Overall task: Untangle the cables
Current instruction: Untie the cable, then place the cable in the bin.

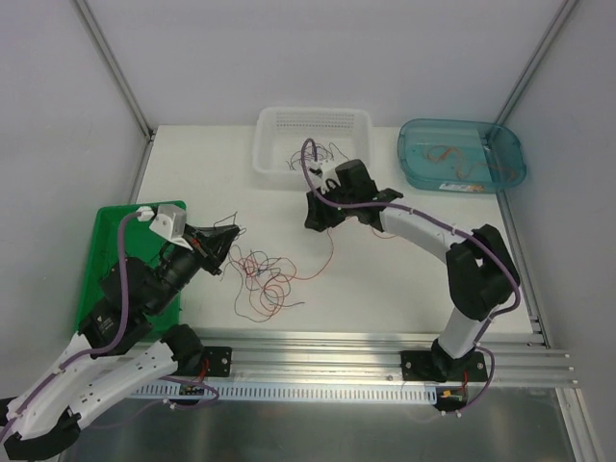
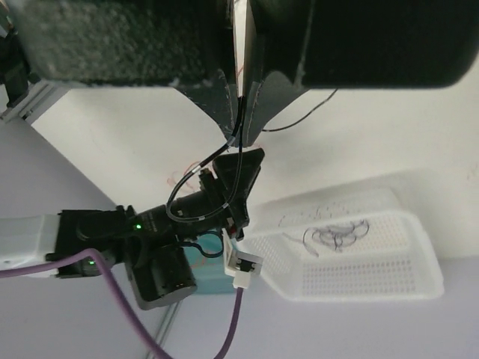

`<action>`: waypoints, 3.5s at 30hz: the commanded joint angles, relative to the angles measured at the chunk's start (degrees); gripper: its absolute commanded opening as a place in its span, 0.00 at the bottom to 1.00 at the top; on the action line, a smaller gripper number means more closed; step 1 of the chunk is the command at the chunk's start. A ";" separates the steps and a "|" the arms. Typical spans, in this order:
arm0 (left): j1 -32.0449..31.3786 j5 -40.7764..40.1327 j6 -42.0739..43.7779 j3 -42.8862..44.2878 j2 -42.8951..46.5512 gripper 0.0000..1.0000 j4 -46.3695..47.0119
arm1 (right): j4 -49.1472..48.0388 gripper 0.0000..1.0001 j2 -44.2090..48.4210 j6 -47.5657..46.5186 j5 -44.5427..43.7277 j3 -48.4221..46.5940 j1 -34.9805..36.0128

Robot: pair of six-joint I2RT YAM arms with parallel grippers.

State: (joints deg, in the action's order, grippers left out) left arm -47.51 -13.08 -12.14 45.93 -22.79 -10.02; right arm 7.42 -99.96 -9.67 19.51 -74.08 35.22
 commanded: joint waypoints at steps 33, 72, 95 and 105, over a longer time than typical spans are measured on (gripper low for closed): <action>1.45 -33.13 -7.38 -2.25 -6.72 0.00 -13.97 | -7.70 0.01 7.12 4.93 5.38 13.24 14.72; 39.87 10.94 -15.37 -2.34 -30.13 0.00 -12.75 | 8.30 0.01 24.91 37.02 33.68 -37.29 -45.87; 24.04 31.89 -21.70 -22.11 -12.98 0.00 -0.79 | -2.93 0.01 -13.75 21.54 11.70 -44.65 -21.95; 24.13 30.75 -22.13 -22.12 -13.51 0.00 -0.88 | -0.94 0.58 -22.04 14.70 6.69 -44.23 -18.44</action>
State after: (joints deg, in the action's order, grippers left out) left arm -23.22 17.12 -33.61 23.46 -36.42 -12.62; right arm 7.16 -125.82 10.02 27.83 -117.89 15.51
